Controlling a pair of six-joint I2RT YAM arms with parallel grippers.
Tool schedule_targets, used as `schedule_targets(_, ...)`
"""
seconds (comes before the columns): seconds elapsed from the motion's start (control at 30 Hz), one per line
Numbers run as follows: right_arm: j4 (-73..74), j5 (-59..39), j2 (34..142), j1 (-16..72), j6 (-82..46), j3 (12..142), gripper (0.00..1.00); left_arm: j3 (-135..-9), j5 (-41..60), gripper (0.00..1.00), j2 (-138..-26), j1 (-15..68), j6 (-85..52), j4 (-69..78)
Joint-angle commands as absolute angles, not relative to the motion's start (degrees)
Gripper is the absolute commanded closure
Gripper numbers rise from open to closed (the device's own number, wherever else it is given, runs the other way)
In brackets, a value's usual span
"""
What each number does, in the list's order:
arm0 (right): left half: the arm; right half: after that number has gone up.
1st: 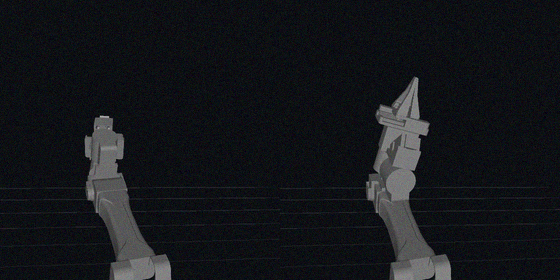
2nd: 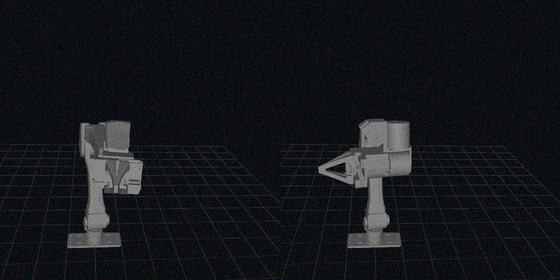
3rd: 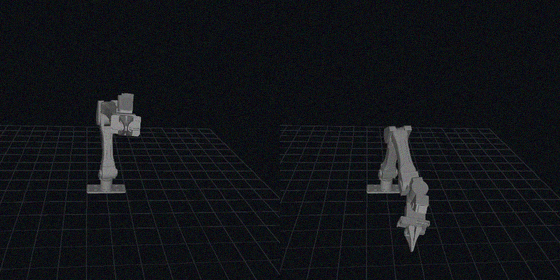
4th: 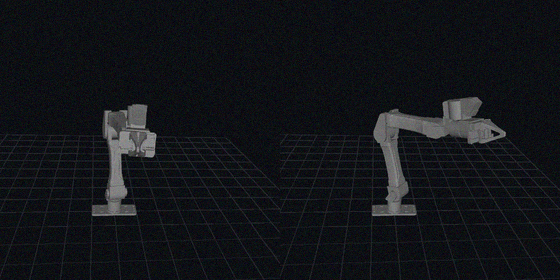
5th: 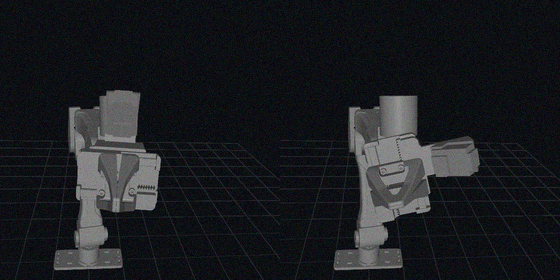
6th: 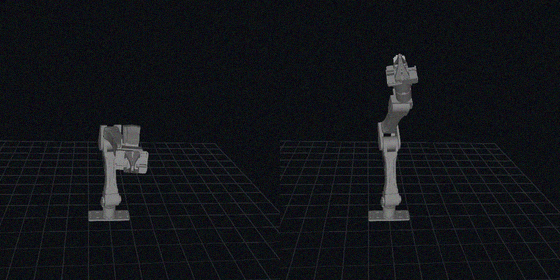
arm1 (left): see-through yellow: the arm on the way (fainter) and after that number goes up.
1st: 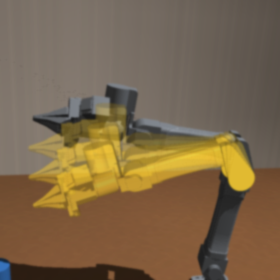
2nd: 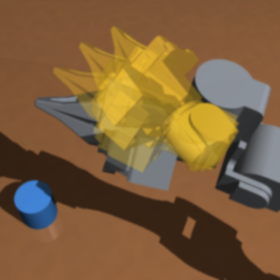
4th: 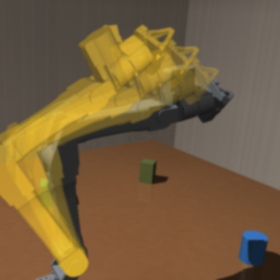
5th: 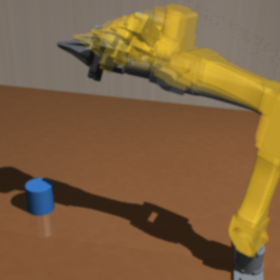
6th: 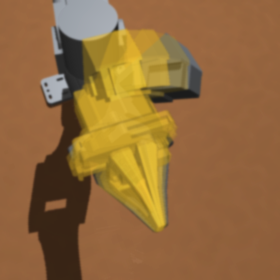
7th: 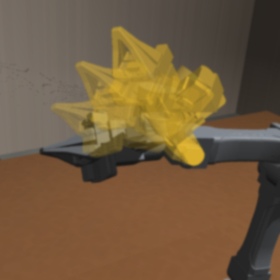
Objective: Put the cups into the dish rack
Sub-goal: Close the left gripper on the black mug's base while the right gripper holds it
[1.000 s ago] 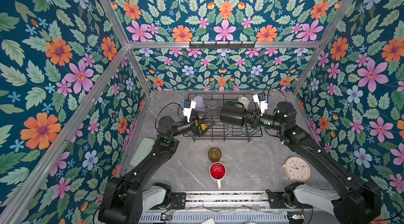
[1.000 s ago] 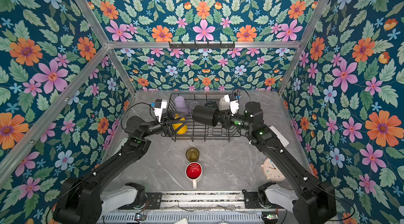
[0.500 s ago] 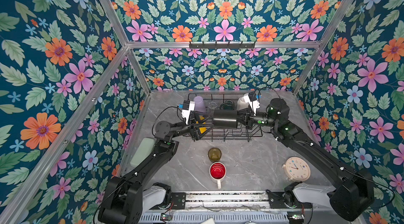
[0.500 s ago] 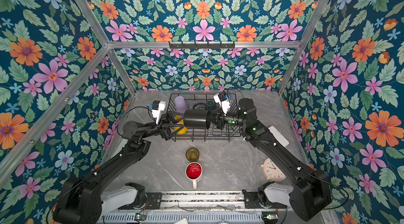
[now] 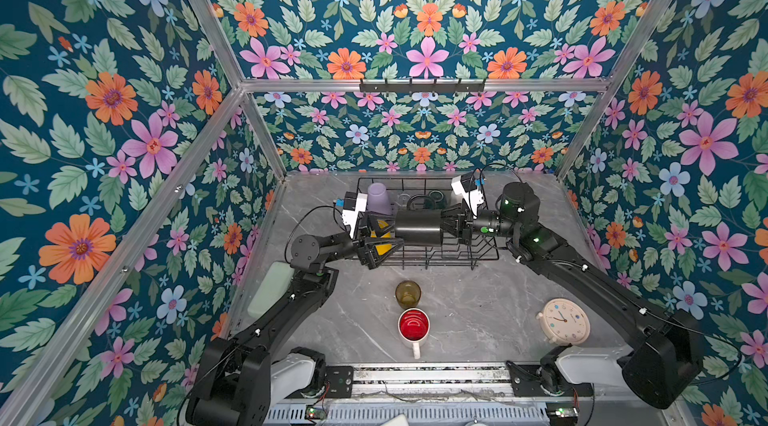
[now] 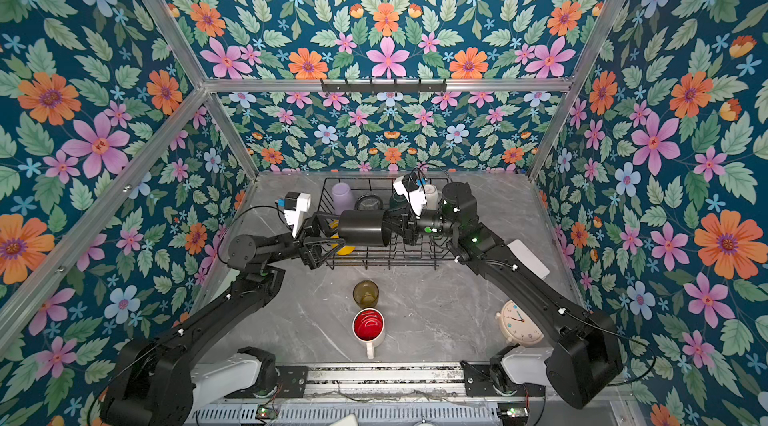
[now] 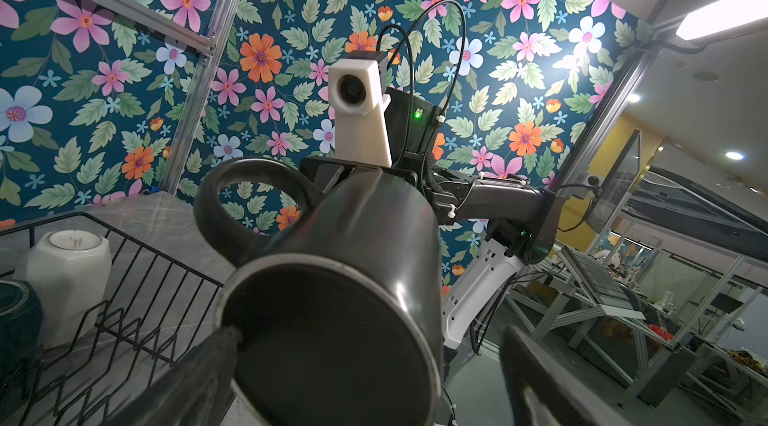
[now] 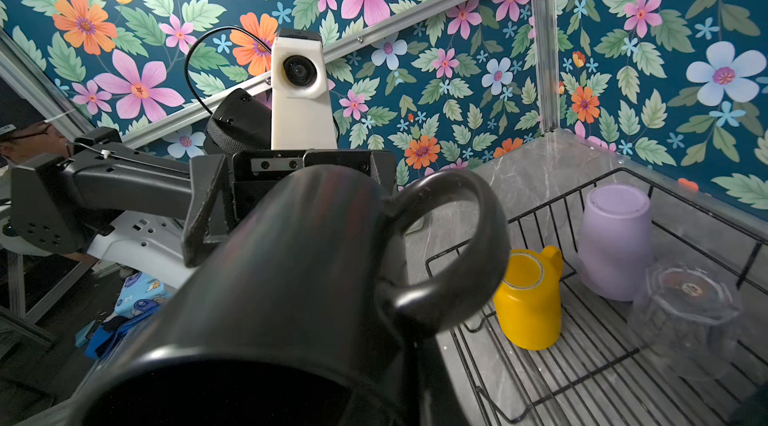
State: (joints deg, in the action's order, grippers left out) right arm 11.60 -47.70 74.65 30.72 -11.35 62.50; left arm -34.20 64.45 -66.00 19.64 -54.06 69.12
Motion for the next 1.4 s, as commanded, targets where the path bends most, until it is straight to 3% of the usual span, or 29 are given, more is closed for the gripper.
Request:
schedule_targets(0.0,15.5,-51.7,75.0,32.0,-10.2,63.2,1.0,-34.6,65.8,0.0,-66.1,19.9,-54.8,70.8)
schedule_targets(0.93,21.5,-45.3,69.3,35.7,-1.6,58.3,1.0,-35.0,66.4,0.0,-65.9,20.2,-53.4,67.9)
schedule_targets(1.37,22.0,-47.2,67.4,35.9,-1.1,58.4,1.0,-36.1,65.4,0.0,-65.8,20.2,-50.7,62.8)
